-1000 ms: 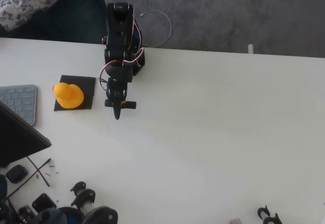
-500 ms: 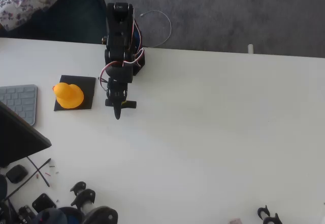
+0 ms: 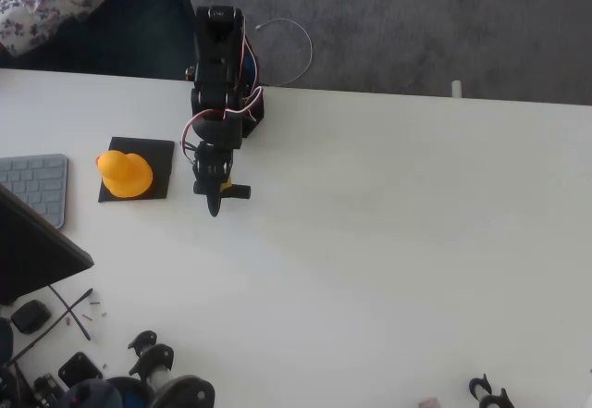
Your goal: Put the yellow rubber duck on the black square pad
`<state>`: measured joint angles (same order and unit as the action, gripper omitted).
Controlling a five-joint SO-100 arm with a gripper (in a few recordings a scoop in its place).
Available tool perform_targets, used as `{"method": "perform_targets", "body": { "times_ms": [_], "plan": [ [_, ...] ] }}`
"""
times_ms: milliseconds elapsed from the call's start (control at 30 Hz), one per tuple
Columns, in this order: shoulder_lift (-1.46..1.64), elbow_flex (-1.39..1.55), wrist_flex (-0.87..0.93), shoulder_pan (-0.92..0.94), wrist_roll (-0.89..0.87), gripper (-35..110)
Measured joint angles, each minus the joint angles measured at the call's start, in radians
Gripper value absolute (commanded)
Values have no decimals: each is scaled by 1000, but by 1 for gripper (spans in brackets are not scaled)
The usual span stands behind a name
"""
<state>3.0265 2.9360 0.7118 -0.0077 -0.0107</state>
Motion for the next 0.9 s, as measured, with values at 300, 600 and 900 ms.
{"method": "perform_targets", "body": {
  "times_ms": [300, 600, 900],
  "plan": [
    [135, 63, 0, 0, -14, 3],
    [140, 66, 0, 0, -11, 3],
    [140, 66, 0, 0, -11, 3]
  ]
}}
